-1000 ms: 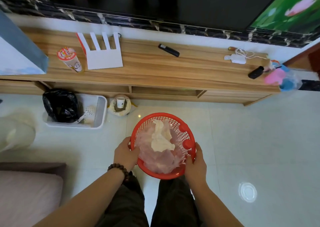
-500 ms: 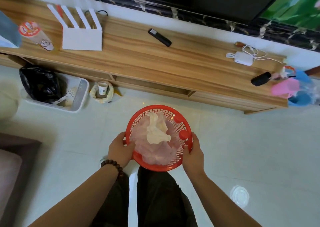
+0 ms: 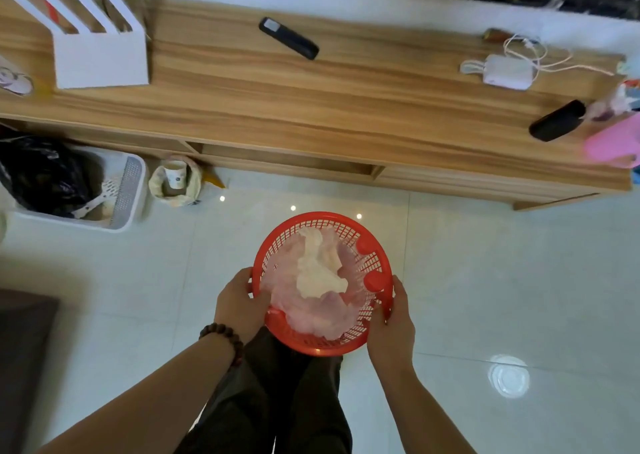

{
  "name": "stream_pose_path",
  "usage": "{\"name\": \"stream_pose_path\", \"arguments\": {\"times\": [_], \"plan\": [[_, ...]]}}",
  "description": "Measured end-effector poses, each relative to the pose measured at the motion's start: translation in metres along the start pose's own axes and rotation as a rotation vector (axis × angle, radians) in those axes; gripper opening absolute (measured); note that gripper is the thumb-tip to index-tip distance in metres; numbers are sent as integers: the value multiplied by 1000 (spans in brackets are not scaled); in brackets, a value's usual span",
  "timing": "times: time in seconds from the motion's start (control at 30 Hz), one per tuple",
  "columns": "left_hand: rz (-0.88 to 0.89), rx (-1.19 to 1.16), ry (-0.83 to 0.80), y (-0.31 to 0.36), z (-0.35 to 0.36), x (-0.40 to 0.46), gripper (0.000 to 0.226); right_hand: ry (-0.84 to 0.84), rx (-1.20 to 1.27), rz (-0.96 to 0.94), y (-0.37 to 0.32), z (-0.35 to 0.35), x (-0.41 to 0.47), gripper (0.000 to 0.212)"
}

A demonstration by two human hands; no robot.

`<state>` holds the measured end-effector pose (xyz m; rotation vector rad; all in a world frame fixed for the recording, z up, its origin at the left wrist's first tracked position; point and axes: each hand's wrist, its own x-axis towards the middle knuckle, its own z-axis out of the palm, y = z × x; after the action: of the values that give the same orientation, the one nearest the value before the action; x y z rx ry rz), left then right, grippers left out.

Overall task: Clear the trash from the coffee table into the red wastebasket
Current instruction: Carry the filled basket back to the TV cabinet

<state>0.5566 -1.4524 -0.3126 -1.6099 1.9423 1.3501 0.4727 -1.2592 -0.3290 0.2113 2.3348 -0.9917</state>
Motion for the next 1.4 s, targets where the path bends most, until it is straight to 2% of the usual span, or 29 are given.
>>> {"name": "stream_pose_path", "arguments": {"times": [0.2,0.37,0.57,0.67,0.73,0.83,0.93,1.03,1.13,1.27,1.4], "plan": [[39,6,3,-22,72,111,28,33,8,37,50,57,108,46],[82,-28,-106,-36,125,211,31,35,4,54,93,106,207,59],[179,40,-95,-52,169,314,34,35,-86,-59,122,158,295,60],[245,65,-45,-58,188,345,43,16,-117,-77,132,177,331,62],[245,91,-45,-61,195,359,69,-72,-158,-67,137,187,348,73],[307,153,-114,-66,196,363,111,-146,-129,-66,140,188,354,100],[476,349,-84,-74,191,353,129,-87,-308,-234,143,182,340,114],[595,530,-109,-82,191,345,137,-116,-533,-402,149,180,326,123],[614,601,-85,-82,195,347,136,-120,-688,-410,150,181,330,129],[598,605,-40,-66,198,359,137,-84,-697,-366,140,183,346,125],[540,716,-41,-52,197,364,132,-99,-670,-300,127,184,349,118]]}}
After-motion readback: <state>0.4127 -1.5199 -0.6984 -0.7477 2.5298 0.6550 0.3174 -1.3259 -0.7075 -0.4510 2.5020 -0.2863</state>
